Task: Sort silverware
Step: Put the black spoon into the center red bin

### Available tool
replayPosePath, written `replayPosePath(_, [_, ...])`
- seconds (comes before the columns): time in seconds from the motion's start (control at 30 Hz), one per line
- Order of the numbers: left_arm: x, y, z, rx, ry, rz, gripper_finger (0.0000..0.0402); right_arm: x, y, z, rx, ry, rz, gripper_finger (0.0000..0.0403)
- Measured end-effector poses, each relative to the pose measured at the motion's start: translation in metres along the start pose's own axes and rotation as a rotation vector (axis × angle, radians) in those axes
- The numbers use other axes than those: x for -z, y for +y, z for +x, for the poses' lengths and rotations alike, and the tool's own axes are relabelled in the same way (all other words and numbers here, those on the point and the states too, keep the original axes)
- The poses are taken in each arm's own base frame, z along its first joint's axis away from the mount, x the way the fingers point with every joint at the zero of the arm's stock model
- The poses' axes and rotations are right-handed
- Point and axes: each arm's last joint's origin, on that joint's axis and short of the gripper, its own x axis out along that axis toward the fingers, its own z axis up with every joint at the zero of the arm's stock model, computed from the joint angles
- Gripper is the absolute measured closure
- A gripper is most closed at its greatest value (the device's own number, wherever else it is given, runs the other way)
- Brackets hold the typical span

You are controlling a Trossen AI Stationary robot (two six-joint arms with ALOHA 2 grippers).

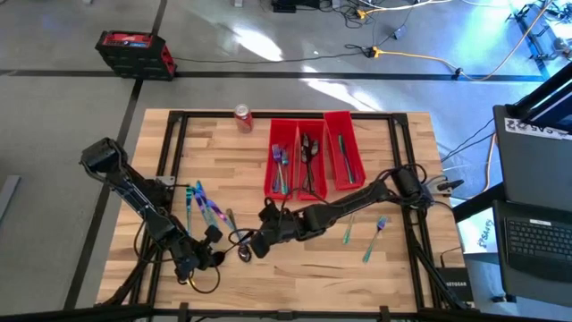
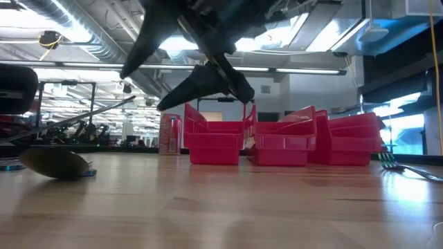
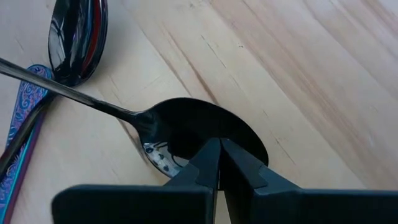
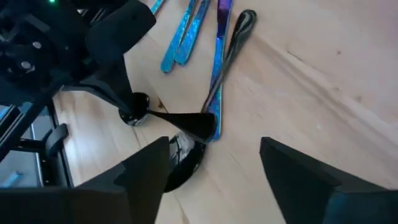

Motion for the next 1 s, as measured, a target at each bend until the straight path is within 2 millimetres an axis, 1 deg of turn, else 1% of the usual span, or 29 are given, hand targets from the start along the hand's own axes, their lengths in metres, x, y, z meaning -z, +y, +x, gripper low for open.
replayPosePath(0.1, [0.000,0.000,0.000,-0.003,0.000,0.000,0.0402,-0.004,0.001,0.001,-0.023,-0.018,0.046,0.0131])
replayPosePath(0.2, [0.000,0.000,0.000,-0.003,-0.001,-0.005,0.0402,-0.005,0.000,0.006,-0.039,-0.019,0.119,0.0117])
replayPosePath(0.33, [0.000,0.000,0.000,-0.004,-0.002,-0.014,0.0402,0.001,-0.012,0.024,-0.001,0.002,0.161,0.0115])
replayPosePath(0.47, [0.000,0.000,0.000,-0.007,-0.002,-0.014,0.0402,0.000,-0.013,0.032,-0.041,0.003,0.196,0.0120])
replayPosePath(0.7, [0.000,0.000,0.000,-0.008,-0.003,-0.021,0.0402,-0.005,-0.008,0.032,-0.103,-0.037,0.189,0.0130])
replayPosePath(1.0, [0.000,0.000,0.000,-0.010,-0.003,-0.022,0.0402,-0.004,-0.007,0.032,-0.108,-0.041,0.188,0.0180])
